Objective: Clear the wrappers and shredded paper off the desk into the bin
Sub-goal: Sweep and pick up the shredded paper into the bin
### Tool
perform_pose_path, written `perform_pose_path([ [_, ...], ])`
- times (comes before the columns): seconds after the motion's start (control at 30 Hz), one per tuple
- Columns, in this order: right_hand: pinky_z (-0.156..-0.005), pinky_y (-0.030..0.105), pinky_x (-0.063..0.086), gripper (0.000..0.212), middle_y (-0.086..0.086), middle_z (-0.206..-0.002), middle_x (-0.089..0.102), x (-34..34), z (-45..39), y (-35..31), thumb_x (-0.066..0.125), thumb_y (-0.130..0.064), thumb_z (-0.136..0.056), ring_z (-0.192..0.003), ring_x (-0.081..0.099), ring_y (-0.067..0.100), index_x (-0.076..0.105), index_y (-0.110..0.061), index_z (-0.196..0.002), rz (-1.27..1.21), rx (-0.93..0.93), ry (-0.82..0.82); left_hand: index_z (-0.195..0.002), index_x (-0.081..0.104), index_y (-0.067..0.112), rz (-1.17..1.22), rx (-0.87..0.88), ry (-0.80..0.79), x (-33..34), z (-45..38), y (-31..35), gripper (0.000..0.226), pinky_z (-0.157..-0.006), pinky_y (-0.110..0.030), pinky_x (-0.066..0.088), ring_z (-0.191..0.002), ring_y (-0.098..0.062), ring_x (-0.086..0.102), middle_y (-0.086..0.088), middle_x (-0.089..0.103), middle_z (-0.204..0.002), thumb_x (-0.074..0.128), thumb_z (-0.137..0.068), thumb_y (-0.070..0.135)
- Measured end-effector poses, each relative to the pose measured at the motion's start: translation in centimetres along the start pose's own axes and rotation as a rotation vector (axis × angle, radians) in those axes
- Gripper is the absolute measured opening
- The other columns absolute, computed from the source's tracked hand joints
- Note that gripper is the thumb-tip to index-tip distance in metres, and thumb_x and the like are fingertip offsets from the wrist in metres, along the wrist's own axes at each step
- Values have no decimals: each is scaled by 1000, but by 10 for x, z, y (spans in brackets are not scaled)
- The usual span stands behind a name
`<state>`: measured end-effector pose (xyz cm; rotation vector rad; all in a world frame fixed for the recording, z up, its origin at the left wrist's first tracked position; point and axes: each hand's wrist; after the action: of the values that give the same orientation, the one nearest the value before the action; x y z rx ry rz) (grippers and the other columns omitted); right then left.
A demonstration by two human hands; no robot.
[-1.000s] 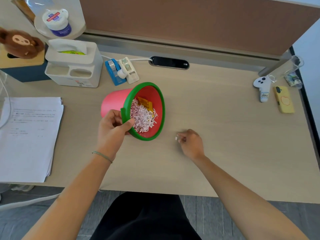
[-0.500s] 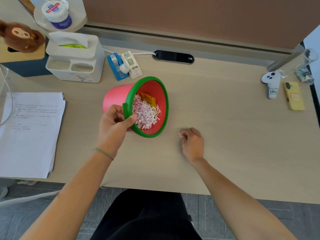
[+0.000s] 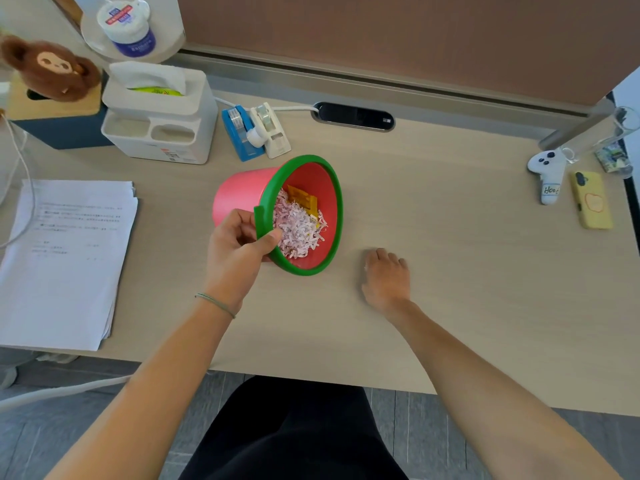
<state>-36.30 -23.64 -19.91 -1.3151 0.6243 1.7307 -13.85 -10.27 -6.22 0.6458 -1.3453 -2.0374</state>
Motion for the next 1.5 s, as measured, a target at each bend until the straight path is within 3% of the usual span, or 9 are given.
perform_pose_path([
  [0.13, -71, 34, 40, 17, 7, -81, 59, -32, -14, 9, 50, -10, -91, -82, 56, 26, 59, -18, -80, -890, 363, -132, -84, 58, 14, 11, -12, 9, 1, 0, 0, 24, -85, -65, 60, -82, -29, 55, -1, 45, -71, 73, -89, -4],
  [0.3, -65, 29, 42, 23, 4, -75, 59, -114, -19, -15, 47, -7, -102, -76, 58, 20, 55, -15, -82, -1289, 166, -205, -83, 57, 14, 43, -36, 42, 2, 0, -1, 25, -84, -70, 57, -80, -29, 54, -1, 45, -69, 74, -87, -4],
  [0.63, -79, 33, 60, 26, -2, -73, 75, -170, -41, -114, 67, 12, -78, -76, 74, 14, 73, -13, -81, -904, -94, -118, -83, 57, 12, 101, -78, 58, -2, -2, 2, 25, -84, -72, 56, -79, -29, 53, -3, 44, -70, 76, -86, -3],
  [0.83, -69, 31, 56, 18, -11, -69, 69, -172, -45, -137, 79, -27, -80, -72, 68, 10, 68, -25, -67, -529, -138, 24, -85, 57, 10, 124, -74, 53, -6, -5, 5, 24, -84, -71, 57, -79, -29, 53, -4, 43, -70, 80, -81, 4],
  [0.97, -69, 34, 55, 16, -3, -84, 72, -176, -36, -155, 66, -13, -79, -81, 66, 19, 73, -20, -93, -323, -214, -34, -80, 55, 13, 164, -76, 59, -7, -8, 8, 25, -83, -71, 57, -79, -29, 53, -2, 42, -69, 79, -82, 5],
  [1.17, -75, 38, 56, 20, -8, -80, 69, -180, -34, -168, 56, -7, -80, -79, 65, 19, 63, -26, -79, -470, -187, 12, -99, 56, -8, 232, -92, 86, -22, -18, 10, 18, -69, -53, 66, -89, -33, 62, -14, 52, -88, 71, -93, 1],
  [1.27, -89, 36, 55, 32, -6, -106, 74, -181, -35, -169, 50, -5, -91, -97, 68, 16, 71, -24, -104, -606, -207, 14, -109, 56, -9, 265, -122, 114, -36, -22, 11, 22, -65, -54, 65, -89, -34, 64, -14, 52, -83, 69, -95, 2],
  [1.37, -89, 34, 56, 32, -9, -101, 73, -185, -34, -174, 53, -4, -93, -93, 69, 9, 72, -27, -105, -702, -191, -9, -105, 57, -1, 267, -142, 150, -50, -25, 14, 14, -69, -60, 64, -83, -31, 59, -7, 44, -76, 67, -96, 2],
  [1.5, -79, 32, 60, 32, -7, -88, 76, -190, -33, -182, 54, 0, -93, -83, 71, 8, 71, -26, -92, -813, -177, -50, -87, 53, 11, 210, -204, 173, -75, -31, 16, 19, -71, -40, 64, -84, -29, 59, -12, 50, -81, 69, -95, 6],
])
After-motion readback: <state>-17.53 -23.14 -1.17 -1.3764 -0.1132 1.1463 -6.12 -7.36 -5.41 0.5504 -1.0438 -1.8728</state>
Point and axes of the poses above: each hand's wrist, its own z-axis away from the middle knuckle, its own x-axis out of the palm, y = z × x
